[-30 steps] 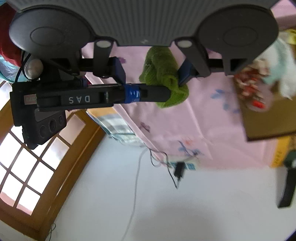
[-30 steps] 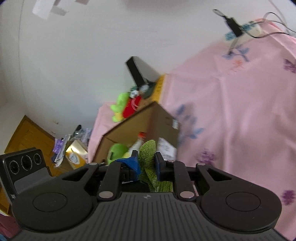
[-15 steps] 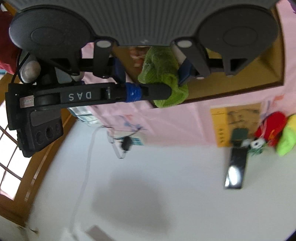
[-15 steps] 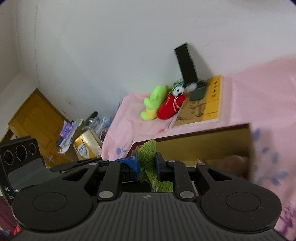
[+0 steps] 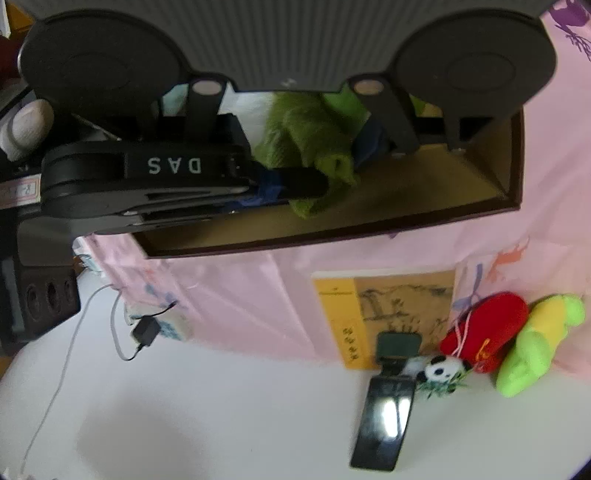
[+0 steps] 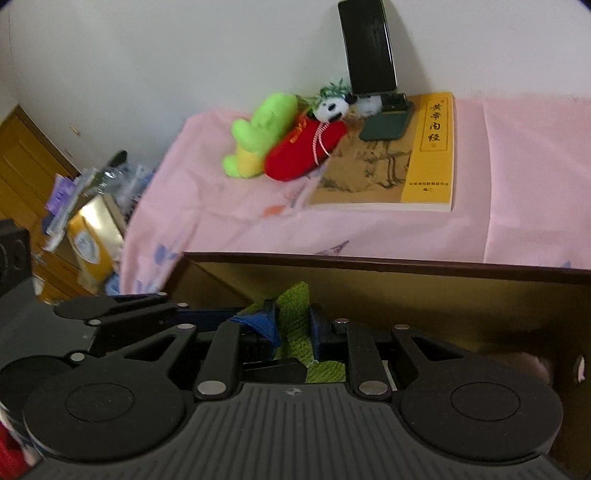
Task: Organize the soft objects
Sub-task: 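Lower the right gripper into the box and release the green sock, then move the right gripper out of the box to the grey-and-teal towel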
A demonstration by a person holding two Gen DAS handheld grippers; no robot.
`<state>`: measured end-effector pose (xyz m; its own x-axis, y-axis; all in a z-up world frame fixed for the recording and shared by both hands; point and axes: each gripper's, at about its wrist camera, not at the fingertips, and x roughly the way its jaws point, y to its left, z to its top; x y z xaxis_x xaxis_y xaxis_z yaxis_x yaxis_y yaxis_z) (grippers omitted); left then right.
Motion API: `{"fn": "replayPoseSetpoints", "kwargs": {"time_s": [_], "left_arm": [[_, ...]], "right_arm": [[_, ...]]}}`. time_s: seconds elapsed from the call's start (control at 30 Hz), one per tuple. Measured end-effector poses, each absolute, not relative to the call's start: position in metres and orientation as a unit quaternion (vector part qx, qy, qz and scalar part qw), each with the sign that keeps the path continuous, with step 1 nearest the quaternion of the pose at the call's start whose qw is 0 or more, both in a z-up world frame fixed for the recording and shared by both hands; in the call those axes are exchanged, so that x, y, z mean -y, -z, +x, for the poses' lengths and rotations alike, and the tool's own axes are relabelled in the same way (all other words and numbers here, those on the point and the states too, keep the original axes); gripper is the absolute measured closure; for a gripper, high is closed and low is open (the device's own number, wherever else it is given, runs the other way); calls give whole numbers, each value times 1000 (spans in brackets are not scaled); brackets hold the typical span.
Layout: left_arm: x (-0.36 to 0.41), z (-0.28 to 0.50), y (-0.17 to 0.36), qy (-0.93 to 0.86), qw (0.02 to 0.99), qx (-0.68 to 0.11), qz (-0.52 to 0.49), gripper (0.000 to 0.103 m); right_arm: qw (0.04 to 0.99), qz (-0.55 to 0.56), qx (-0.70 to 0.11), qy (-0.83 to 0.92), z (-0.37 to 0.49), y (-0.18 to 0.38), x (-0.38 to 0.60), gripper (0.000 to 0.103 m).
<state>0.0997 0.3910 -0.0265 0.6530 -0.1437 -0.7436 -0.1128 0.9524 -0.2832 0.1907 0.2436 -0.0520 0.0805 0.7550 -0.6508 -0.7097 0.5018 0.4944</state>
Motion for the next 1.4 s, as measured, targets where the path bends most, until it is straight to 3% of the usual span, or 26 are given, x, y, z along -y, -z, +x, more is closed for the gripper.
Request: {"fn": "replayPoseSetpoints", "kwargs": {"time_s": [0.3,0.77,1.4], "left_arm": [[-406,102,37,-14,887,-432,-165,41],[-396,51,-28,-52,920,-352,-165,39],[-229,-26,-55,-29,939,-324,-111,38]], "right_arm": [[733,28,-492,-469,202,71,-252,96],[739,74,-442,-503,186,8,-216,95],[740,91,-421,-516,139,-36,-72,94]]}}
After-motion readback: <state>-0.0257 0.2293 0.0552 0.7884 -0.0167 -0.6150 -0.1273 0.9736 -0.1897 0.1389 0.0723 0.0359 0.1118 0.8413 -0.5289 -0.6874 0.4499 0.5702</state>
